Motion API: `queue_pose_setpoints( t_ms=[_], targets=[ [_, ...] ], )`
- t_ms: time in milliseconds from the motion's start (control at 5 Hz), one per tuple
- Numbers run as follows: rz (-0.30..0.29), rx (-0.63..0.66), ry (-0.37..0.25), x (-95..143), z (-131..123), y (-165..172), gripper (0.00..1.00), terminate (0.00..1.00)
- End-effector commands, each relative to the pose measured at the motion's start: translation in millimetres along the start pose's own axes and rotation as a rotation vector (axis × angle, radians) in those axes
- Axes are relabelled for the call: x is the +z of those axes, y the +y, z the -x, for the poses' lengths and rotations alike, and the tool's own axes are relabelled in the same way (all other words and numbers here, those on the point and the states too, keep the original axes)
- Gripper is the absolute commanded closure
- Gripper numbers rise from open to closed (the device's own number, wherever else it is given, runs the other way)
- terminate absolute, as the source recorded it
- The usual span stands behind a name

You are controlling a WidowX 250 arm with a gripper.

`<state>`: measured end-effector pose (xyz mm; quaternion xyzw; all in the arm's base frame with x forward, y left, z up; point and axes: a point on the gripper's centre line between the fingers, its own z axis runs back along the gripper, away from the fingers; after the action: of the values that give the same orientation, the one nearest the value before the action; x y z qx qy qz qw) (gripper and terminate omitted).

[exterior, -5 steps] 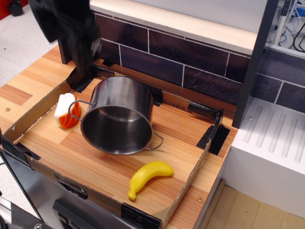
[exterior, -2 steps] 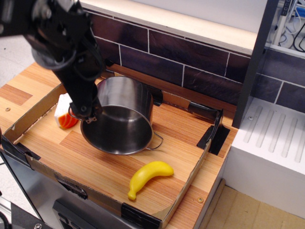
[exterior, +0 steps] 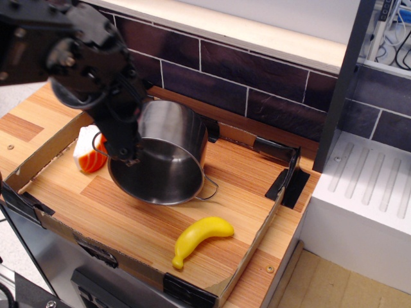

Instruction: Upright metal pot

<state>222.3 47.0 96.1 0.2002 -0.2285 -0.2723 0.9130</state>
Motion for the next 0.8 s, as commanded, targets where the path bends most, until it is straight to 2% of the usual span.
queue_pose_setpoints(
  t_ms=[0,600],
  targets=[
    [-0.012,0.061,0.025,-7.1,8.5,3.0,0.0,0.0],
    [-0.058,0.099,0.04,-25.1,7.4,1.6,0.0,0.0]
  ],
)
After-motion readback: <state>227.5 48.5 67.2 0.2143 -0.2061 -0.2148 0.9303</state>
